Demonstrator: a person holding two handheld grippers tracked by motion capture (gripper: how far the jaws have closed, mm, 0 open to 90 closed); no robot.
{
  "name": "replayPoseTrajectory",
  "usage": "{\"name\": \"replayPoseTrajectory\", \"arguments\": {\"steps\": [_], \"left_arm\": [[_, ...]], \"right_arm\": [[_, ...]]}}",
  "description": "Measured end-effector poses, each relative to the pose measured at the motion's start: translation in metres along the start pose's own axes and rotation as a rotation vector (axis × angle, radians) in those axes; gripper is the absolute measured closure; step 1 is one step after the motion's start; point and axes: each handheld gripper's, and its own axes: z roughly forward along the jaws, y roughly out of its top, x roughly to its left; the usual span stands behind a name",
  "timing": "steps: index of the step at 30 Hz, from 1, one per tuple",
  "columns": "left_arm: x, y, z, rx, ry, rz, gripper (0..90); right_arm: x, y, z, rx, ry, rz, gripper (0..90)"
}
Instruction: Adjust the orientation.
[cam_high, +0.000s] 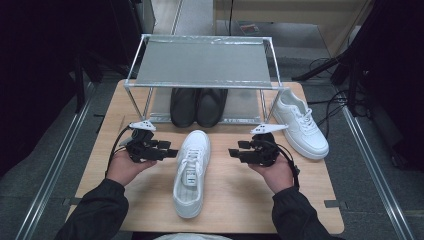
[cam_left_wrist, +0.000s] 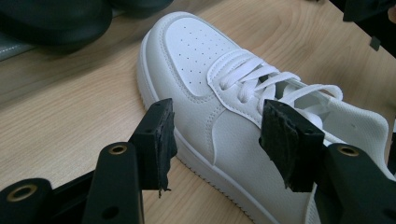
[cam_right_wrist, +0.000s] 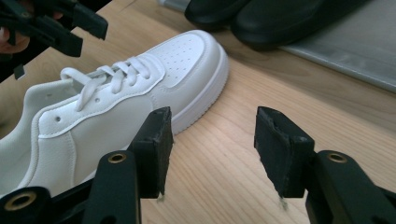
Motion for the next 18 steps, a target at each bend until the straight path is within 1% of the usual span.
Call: {"name": "replayPoseTrajectory", "arguments": {"steps": [10, 13, 16, 18], "left_arm": [[0.001, -0.001, -0.001, -0.001, 0.000, -0.008, 43.5], [0.001, -0.002, -0.001, -0.004, -0.001, -0.007, 43.5], [0.000, -0.003, -0.002, -0.001, -0.002, -0.010, 43.2], [0.000, -0.004, -0.003, -0.002, -0.005, -0.014, 42.5]], "right_arm": [[-0.021, 0.002, -0.027, -0.047, -0.053, 0.036, 49.3], [-0.028, 0.002, -0.035, -0.062, -0.070, 0.037, 50.2], [-0.038, 0.002, -0.042, -0.075, -0.076, 0.053, 50.2], [-0.046, 0.001, -0.044, -0.066, -0.085, 0.036, 50.5]]}}
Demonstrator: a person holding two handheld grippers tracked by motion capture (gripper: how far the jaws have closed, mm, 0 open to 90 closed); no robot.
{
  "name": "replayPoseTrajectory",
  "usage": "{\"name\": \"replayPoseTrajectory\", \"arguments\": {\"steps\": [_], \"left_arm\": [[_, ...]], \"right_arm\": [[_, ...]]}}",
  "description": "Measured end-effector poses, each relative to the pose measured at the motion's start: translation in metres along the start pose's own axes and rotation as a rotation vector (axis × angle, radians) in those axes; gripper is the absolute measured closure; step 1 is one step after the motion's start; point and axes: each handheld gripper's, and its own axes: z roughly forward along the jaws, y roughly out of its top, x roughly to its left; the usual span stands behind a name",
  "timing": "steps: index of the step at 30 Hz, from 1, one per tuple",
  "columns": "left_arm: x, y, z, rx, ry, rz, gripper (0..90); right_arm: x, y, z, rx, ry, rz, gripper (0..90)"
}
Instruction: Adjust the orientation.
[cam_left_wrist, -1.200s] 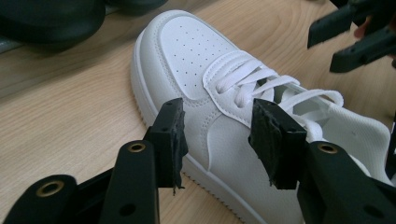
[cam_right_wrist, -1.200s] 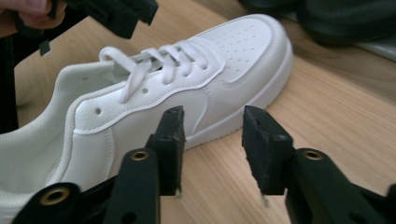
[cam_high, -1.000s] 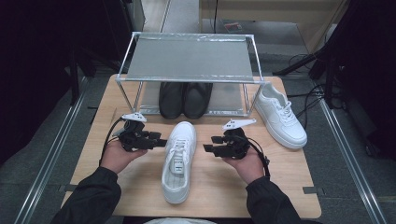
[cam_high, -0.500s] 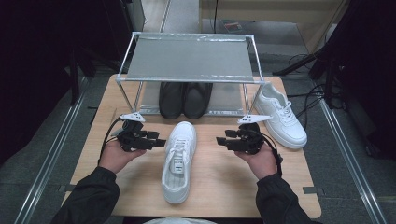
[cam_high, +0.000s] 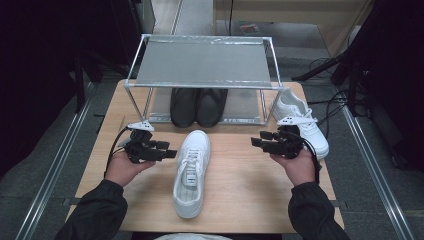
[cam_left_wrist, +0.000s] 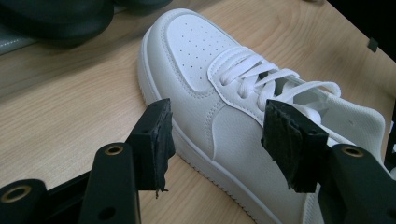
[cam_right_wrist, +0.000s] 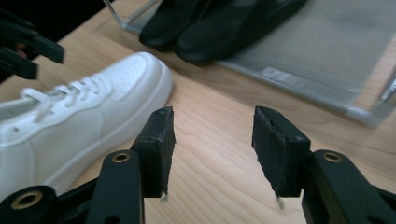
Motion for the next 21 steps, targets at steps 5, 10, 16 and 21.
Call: {"name": "replayPoseTrajectory", "arguments": {"steps": [5, 10, 16, 21], "left_arm": [[-0.002, -0.004, -0.003, 0.001, 0.007, -0.003, 42.0], [-0.002, -0.009, -0.007, 0.001, 0.019, -0.012, 41.2], [-0.002, -0.014, -0.013, -0.004, 0.030, -0.023, 41.2], [-0.003, -0.018, -0.013, 0.005, 0.031, -0.023, 41.0]], "right_arm": [[-0.022, 0.001, -0.005, -0.010, -0.042, 0.021, 53.0], [-0.042, 0.003, -0.006, 0.003, -0.080, 0.034, 53.1], [-0.061, 0.006, -0.007, 0.011, -0.116, 0.056, 55.0], [-0.077, 0.009, -0.011, 0.007, -0.144, 0.050, 54.8]]}}
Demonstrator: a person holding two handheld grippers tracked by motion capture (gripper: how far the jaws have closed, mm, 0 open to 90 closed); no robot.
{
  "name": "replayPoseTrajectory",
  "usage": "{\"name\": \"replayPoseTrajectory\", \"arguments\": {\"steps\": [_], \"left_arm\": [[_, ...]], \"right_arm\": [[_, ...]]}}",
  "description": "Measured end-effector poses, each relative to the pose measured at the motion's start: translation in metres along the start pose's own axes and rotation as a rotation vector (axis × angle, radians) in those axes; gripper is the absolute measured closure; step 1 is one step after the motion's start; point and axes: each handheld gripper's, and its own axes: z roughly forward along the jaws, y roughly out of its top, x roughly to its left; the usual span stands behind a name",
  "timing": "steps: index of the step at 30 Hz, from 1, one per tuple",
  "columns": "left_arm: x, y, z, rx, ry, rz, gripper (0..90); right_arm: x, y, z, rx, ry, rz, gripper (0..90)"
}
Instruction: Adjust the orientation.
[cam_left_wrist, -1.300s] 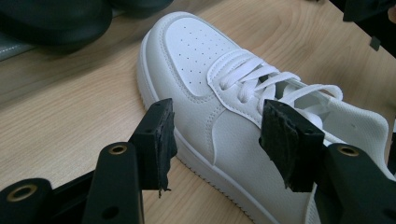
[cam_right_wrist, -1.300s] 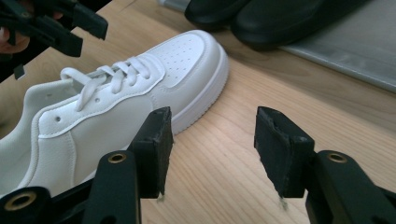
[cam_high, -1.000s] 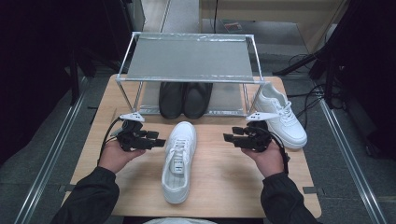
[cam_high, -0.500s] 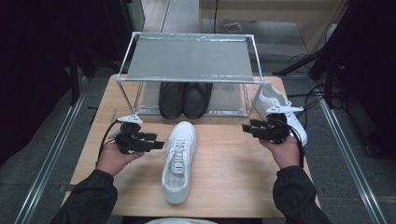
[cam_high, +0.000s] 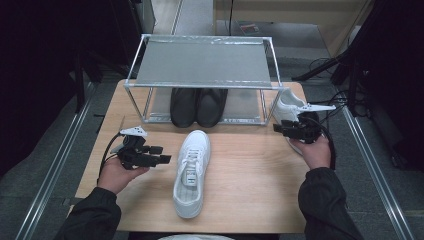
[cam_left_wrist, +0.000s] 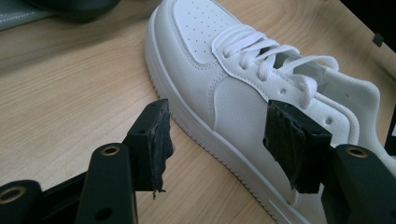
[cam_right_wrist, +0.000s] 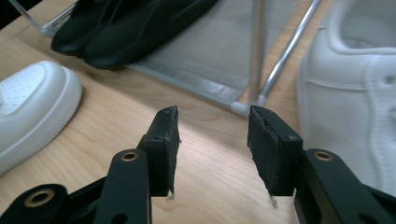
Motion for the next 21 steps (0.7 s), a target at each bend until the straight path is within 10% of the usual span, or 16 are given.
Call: {"name": "replayPoseTrajectory", "arguments": {"steps": [21], "left_arm": [[-0.002, -0.005, -0.002, -0.002, 0.010, -0.012, 40.8]], "right_arm": [[-0.064, 0.027, -0.011, 0.009, -0.149, 0.048, 55.9]]}}
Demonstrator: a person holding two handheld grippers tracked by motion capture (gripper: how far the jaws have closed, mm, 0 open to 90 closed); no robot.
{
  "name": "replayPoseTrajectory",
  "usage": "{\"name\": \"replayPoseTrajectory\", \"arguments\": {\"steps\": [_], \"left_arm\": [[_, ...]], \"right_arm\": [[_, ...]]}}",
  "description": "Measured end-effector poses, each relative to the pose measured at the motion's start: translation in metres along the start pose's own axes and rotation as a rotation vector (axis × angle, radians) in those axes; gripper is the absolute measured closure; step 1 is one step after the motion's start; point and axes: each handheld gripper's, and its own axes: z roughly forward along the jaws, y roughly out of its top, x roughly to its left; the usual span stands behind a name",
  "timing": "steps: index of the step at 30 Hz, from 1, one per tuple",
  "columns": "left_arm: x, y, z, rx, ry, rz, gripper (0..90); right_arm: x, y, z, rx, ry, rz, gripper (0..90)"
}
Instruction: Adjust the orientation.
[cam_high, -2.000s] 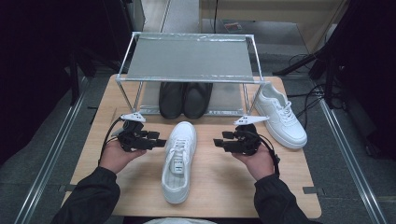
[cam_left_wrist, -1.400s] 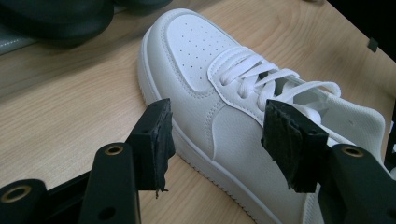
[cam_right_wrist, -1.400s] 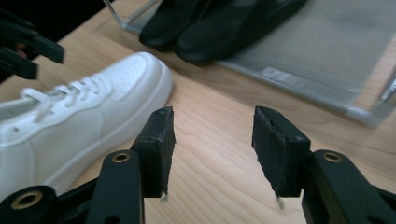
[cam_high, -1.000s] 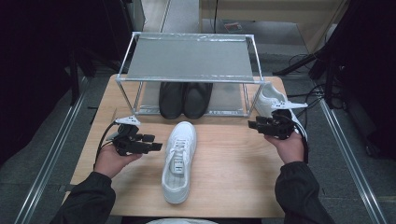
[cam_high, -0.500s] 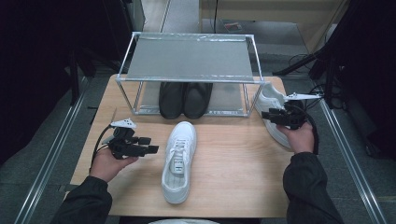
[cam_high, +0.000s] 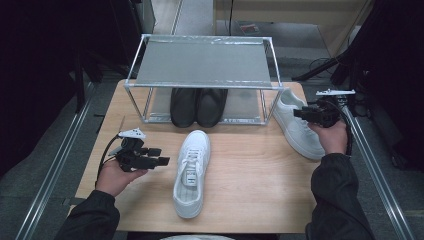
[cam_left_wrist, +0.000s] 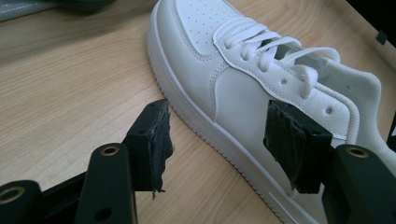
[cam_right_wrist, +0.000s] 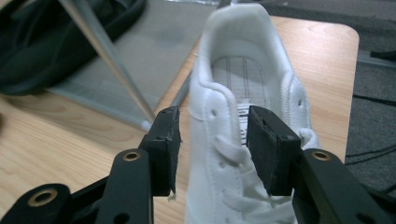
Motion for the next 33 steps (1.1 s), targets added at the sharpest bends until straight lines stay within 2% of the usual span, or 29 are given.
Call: {"name": "replayPoseTrajectory", "arguments": {"steps": [2, 7, 10, 11, 16, 19, 21, 25, 33], "left_arm": [[0.000, 0.001, 0.001, 0.000, -0.003, -0.004, 40.6], [-0.003, 0.000, 0.004, 0.015, 0.000, 0.009, 40.3], [-0.002, 0.000, 0.003, 0.013, 0.000, 0.009, 40.3], [-0.002, 0.000, 0.003, 0.011, 0.001, 0.008, 40.4], [-0.002, 0.000, 0.002, 0.012, 0.002, 0.006, 40.4], [-0.002, 0.000, 0.002, 0.009, 0.001, 0.010, 40.4], [-0.002, 0.000, 0.002, 0.008, -0.002, 0.009, 40.3], [-0.001, 0.000, 0.002, 0.005, 0.005, 0.007, 39.9], [0.000, 0.001, -0.001, -0.014, 0.001, 0.008, 39.6]], "right_arm": [[-0.003, -0.001, 0.008, 0.012, -0.015, 0.008, 55.7], [-0.004, -0.004, 0.028, 0.059, -0.011, 0.020, 56.0], [-0.001, -0.008, 0.040, 0.115, -0.008, 0.004, 56.8], [0.001, -0.009, 0.043, 0.103, -0.007, -0.008, 58.6], [-0.003, -0.011, 0.043, 0.081, 0.019, 0.056, 68.1], [-0.004, -0.008, 0.039, 0.097, 0.029, 0.087, 75.1], [-0.003, -0.007, 0.037, 0.102, 0.023, 0.088, 77.5], [-0.002, -0.006, 0.033, 0.093, -0.024, 0.089, 81.1], [0.002, -0.005, 0.019, 0.096, -0.021, 0.109, 83.4]]}}
